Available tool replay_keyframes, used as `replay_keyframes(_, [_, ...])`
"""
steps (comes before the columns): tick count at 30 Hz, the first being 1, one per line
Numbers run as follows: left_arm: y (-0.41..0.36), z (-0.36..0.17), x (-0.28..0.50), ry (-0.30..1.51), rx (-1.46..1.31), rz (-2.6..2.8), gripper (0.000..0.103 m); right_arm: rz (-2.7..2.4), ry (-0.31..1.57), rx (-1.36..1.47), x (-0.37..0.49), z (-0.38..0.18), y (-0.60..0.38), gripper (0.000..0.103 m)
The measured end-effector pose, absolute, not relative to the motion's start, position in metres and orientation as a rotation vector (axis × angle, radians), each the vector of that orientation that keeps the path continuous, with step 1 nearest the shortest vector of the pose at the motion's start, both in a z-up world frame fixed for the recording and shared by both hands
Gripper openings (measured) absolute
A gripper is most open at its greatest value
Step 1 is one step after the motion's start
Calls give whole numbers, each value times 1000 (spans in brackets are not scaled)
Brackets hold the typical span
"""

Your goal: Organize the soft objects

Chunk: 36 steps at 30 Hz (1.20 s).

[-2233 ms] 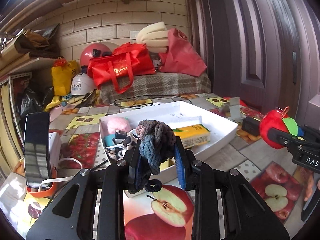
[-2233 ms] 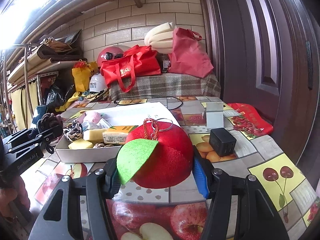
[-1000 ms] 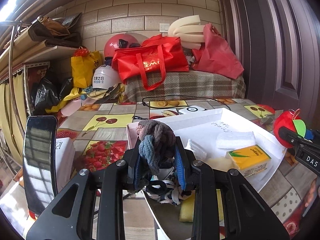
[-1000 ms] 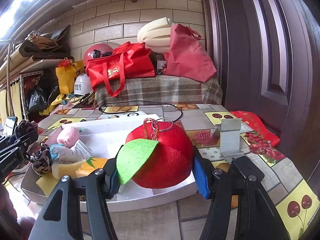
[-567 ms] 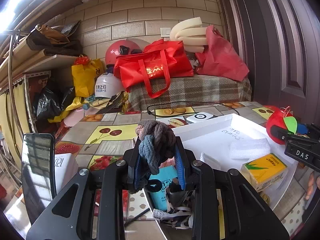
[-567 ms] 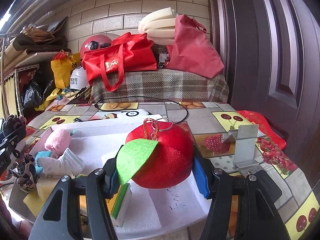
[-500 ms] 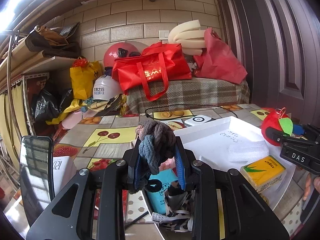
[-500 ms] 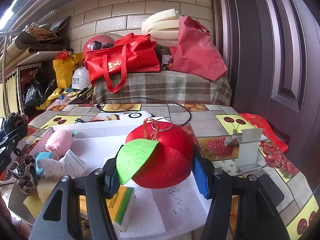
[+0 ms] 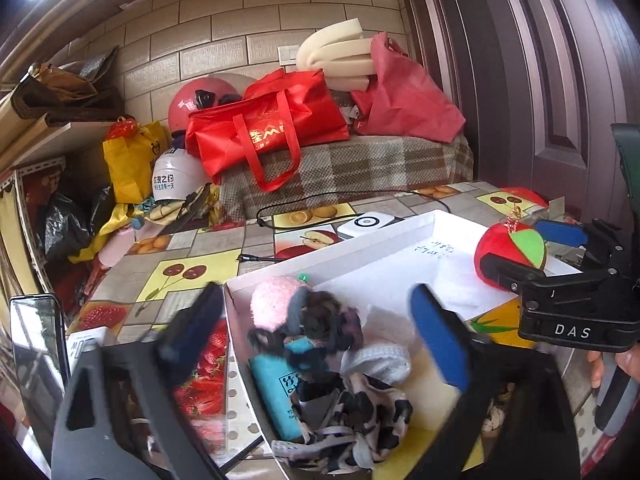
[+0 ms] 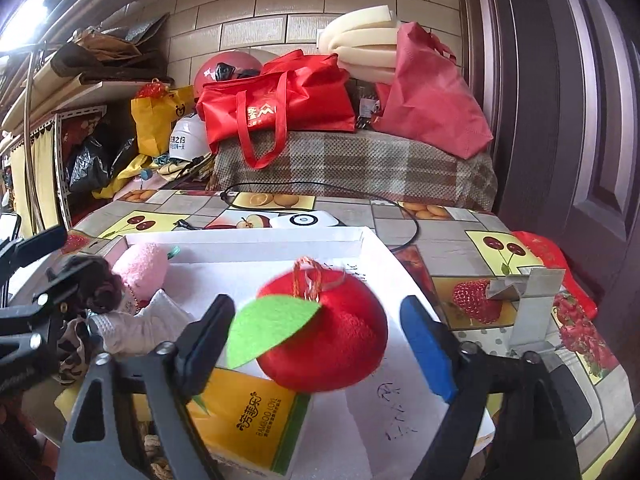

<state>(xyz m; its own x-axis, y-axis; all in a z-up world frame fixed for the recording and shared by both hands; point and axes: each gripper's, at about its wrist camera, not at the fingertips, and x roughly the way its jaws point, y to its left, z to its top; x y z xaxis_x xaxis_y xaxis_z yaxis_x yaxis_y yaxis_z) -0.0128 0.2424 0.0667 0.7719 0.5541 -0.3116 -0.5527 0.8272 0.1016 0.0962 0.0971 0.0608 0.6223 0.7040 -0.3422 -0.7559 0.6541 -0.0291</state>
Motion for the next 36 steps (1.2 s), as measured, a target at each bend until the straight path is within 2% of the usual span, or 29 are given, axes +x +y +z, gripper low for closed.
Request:
replay_keyframes(1, [241,67,-13,339,9,603,103,840,304,-185,94,61,98,90])
replay_keyframes(4, [239,67,-16,321,18,612,103,832,283,-207,89,61,100,103])
replay_keyframes(17, [249,69,-34,275,-66,652,103,747,252,-125,88,64,80,103])
replay_keyframes(27, [229,66,-53,289,-75,649,103,691,289,-183,67,59,72,103])
replay_keyframes(36, [203,64,-78,285,-82,610,103,715,293,-70,54,58,37,103])
